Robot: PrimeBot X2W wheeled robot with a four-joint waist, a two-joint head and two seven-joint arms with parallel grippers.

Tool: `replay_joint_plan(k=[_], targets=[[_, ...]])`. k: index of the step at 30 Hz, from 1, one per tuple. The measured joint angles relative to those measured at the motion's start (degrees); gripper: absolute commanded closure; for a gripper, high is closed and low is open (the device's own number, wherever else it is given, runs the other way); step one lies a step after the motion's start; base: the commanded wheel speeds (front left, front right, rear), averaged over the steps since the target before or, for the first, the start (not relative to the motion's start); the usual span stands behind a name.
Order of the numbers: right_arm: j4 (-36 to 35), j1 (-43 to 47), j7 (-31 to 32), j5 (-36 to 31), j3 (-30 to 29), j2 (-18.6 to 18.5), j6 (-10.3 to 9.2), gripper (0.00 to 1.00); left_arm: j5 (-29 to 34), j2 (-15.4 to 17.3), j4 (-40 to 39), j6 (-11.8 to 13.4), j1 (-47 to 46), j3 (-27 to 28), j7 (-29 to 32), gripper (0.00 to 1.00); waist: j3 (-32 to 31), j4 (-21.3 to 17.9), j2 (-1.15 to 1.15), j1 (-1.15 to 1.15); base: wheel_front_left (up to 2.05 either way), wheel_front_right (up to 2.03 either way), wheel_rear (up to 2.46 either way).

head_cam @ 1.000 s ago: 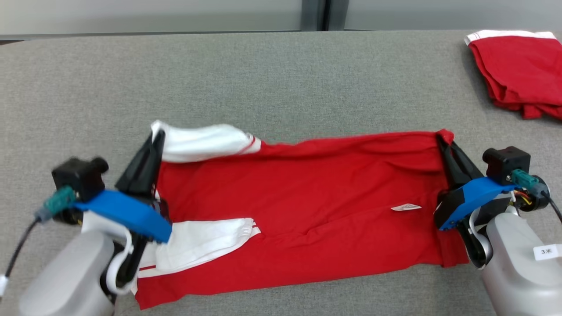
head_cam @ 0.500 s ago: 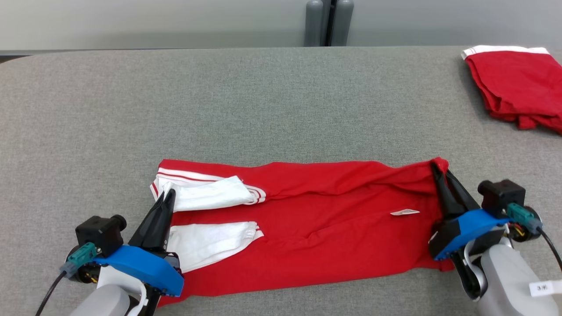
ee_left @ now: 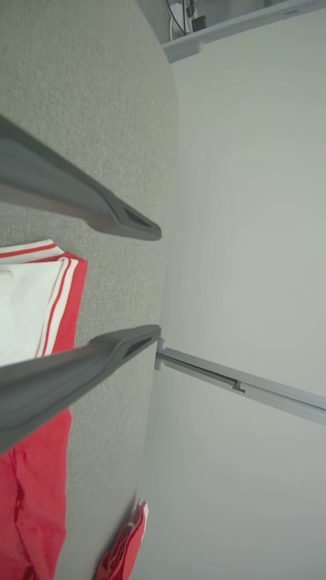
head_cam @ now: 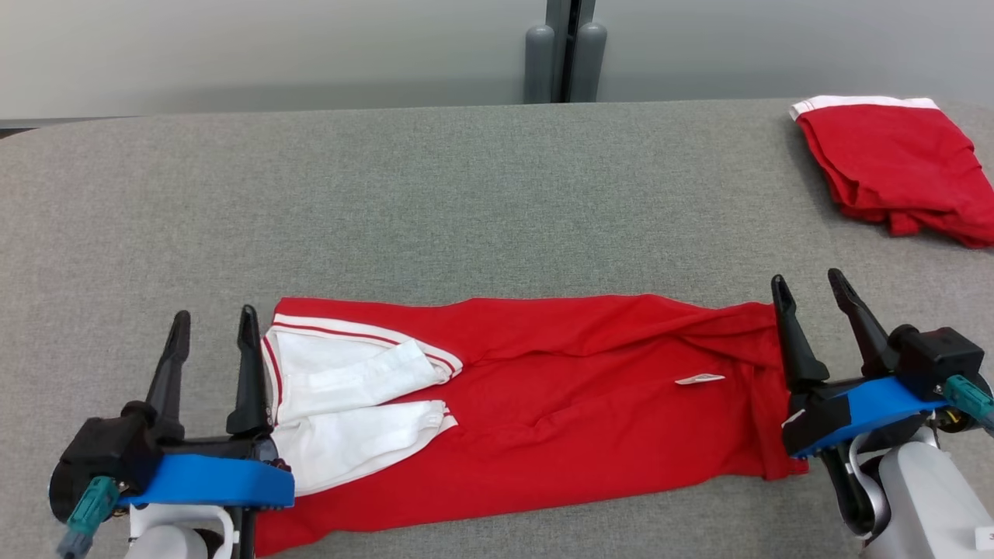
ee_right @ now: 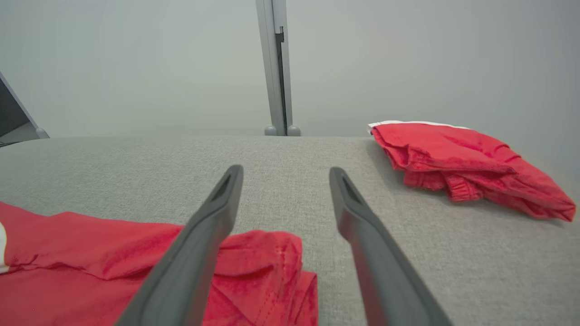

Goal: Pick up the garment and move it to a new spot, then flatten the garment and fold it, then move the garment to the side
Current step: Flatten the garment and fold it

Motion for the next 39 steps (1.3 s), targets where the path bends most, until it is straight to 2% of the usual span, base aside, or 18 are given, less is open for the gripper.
replay_joint_plan(k=[5,11,18,26,27,28,29,30,31,39], targets=[[5.4,-3.2,0.6,0.3,-0.5,0.0,0.0,0.0,9.0,-6.0,-3.4,-2.1,3.0,8.5,0.0,0.0,-0.1,0.8,0.0,0.0,0.0,0.0,0.0],[13.9,-5.7,5.0,0.6,-2.0,1.6,0.0,0.0,17.5,-11.3,-4.2,-4.2,4.6,14.4,0.0,0.0,0.1,2.3,0.0,0.0,0.0,0.0,0.0],[19.6,-5.2,5.9,0.8,-2.0,2.7,0.0,0.0,23.2,-14.0,-3.4,-5.5,5.7,18.5,0.0,0.0,0.0,2.7,0.01,0.0,0.0,0.0,0.0],[23.4,-5.5,6.3,0.8,-0.7,3.9,0.0,0.0,25.7,-15.4,-1.9,-7.0,5.7,20.1,0.0,0.0,0.3,2.3,0.0,0.0,0.0,0.0,0.0],[23.7,-5.5,6.3,1.0,-0.7,4.1,0.0,0.11,26.0,-15.5,-1.6,-7.1,5.6,20.2,0.0,0.0,0.2,2.3,0.0,0.0,0.0,0.0,0.0],[23.9,-5.5,6.3,1.3,-0.6,4.3,-0.01,0.5,26.4,-15.6,-1.4,-7.3,5.6,20.2,0.0,0.0,0.2,2.3,0.0,0.0,0.0,0.0,0.0],[24.1,-5.5,6.3,1.5,-0.5,4.5,-0.01,0.57,26.6,-15.6,-1.1,-7.4,5.6,20.2,0.0,0.0,0.1,2.3,0.0,0.0,0.0,0.0,0.0],[24.3,-5.4,6.3,1.8,-0.3,4.7,-0.02,0.85,26.8,-15.7,-0.9,-7.5,5.6,20.3,0.0,0.0,0.1,2.3,0.0,0.0,0.0,0.0,0.0],[24.3,-5.4,6.3,2.1,-0.1,4.8,-0.02,1.0,26.9,-15.8,-0.6,-7.5,5.6,20.4,0.0,0.0,0.0,2.3,0.0,0.0,0.0,0.0,0.0],[24.5,-5.3,4.7,3.8,-0.3,5.0,0.07,1.0,28.1,-16.0,0.8,-7.6,5.8,21.5,0.0,0.0,-1.0,1.5,0.01,0.0,0.0,0.0,0.0]])
